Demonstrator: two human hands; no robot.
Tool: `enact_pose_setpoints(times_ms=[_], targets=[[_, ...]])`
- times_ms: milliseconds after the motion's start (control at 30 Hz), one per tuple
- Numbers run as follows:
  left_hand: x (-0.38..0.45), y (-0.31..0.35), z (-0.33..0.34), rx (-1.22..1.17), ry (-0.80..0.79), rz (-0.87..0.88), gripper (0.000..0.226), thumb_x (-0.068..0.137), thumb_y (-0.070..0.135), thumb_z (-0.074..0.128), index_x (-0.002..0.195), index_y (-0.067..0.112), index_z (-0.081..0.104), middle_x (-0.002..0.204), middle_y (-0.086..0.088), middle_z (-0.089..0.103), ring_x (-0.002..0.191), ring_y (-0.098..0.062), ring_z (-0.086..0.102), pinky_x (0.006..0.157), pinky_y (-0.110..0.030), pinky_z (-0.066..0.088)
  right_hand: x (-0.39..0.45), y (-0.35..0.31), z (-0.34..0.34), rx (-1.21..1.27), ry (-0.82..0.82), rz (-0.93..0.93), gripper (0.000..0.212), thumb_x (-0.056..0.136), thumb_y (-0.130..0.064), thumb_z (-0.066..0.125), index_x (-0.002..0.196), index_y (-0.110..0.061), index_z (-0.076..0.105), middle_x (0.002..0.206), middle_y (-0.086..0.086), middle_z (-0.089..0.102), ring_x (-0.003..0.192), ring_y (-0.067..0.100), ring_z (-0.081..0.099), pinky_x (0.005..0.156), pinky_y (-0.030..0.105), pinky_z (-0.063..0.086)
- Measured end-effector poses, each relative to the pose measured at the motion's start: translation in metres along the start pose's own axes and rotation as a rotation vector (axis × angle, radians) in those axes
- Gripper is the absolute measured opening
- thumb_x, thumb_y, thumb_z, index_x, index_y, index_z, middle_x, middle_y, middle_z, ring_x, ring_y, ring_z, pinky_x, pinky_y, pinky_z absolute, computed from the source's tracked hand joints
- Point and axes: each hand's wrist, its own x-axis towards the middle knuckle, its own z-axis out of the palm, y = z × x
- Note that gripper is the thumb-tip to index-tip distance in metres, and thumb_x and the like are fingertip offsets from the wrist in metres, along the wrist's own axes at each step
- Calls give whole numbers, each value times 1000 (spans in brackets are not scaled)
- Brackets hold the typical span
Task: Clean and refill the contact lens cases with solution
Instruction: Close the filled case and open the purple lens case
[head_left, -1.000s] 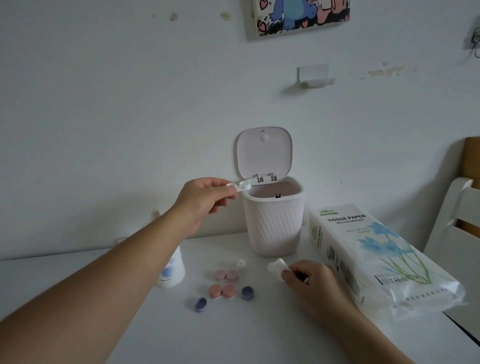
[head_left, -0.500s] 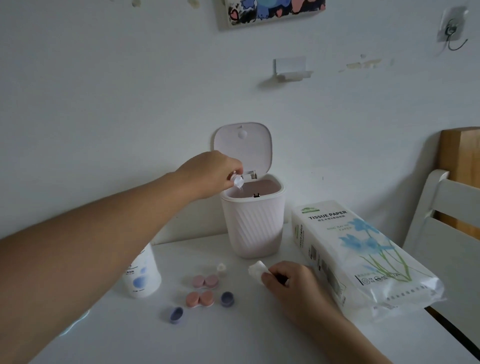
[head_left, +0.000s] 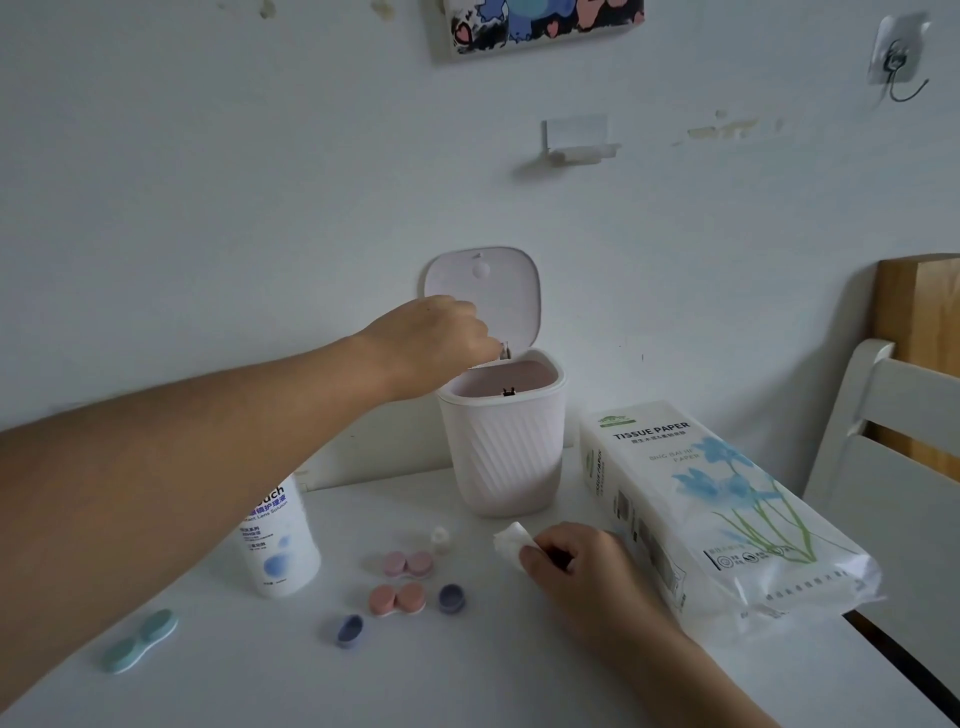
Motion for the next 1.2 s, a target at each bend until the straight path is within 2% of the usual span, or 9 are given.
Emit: enact_pose_setpoints(times_ms=[133, 267, 400, 567, 700, 833, 900, 1000, 1200], targets=[[-6, 4, -5, 66, 118, 75, 31, 69, -21, 58, 79, 8, 61, 62, -9, 54, 63, -29, 52, 58, -35, 44, -1, -1, -1, -4, 8, -5, 53, 74, -67, 47, 81, -16, 58, 74, -3, 57, 54, 4, 41, 52, 25, 35], [-9, 8, -10, 98, 119, 115, 29, 68, -21, 60, 75, 8, 61, 60, -9, 55, 60, -29, 54, 56, -34, 44, -1, -2, -2, 6, 14, -11, 54, 74, -66, 47, 81, -14, 56, 63, -9, 51, 53, 5, 40, 51, 24, 32], [-9, 11, -5, 97, 41, 165, 28, 80, -15, 52, 84, 11, 61, 72, -8, 60, 72, -29, 56, 66, -38, 47, -1, -2, -3, 29, 5, -6, 56, 73, -66, 48, 81, -13, 58, 65, -6, 51, 53, 4, 38, 51, 23, 31], [-9, 9, -11, 151, 49, 148, 29, 76, -16, 55, 79, 13, 60, 67, -6, 58, 68, -27, 54, 63, -34, 41, -1, 0, -3, 31, -11, -1, 48, 75, -63, 49, 78, -15, 57, 63, -10, 50, 53, 4, 39, 52, 24, 32], [-7, 13, -8, 159, -163, 103, 31, 88, -10, 42, 97, 18, 54, 89, -2, 60, 87, -26, 53, 78, -35, 43, -1, -1, -3, 15, -16, 0, 46, 76, -63, 49, 78, -17, 57, 65, -12, 53, 54, 3, 42, 52, 23, 33], [-7, 14, -8, 148, -152, 75, 30, 88, -9, 42, 96, 18, 54, 89, -2, 60, 87, -25, 52, 77, -34, 42, -2, -3, -5, 22, -19, 14, 52, 74, -64, 49, 81, -14, 57, 63, -10, 51, 53, 4, 39, 52, 25, 33], [-8, 13, -9, 123, -144, 33, 28, 90, -6, 44, 97, 19, 55, 88, -2, 60, 87, -25, 53, 76, -33, 40, -3, -6, -6, 20, -26, 30, 53, 72, -65, 47, 83, -14, 58, 62, -10, 50, 53, 4, 39, 52, 24, 33], [-13, 8, -10, 12, -84, -84, 14, 97, 13, 50, 98, 23, 60, 87, 2, 63, 86, -24, 54, 70, -30, 34, -4, -9, -8, 24, -27, 47, 53, 72, -64, 47, 83, -14, 59, 60, -11, 49, 52, 4, 38, 51, 24, 32], [-51, 19, -13, -600, 226, -504, 10, 87, 34, 72, 91, 25, 70, 80, 11, 64, 80, -19, 57, 67, -34, 47, -5, -15, -12, 72, -19, 70, 44, 70, -63, 49, 77, -22, 63, 64, -5, 55, 52, 2, 41, 51, 20, 33]])
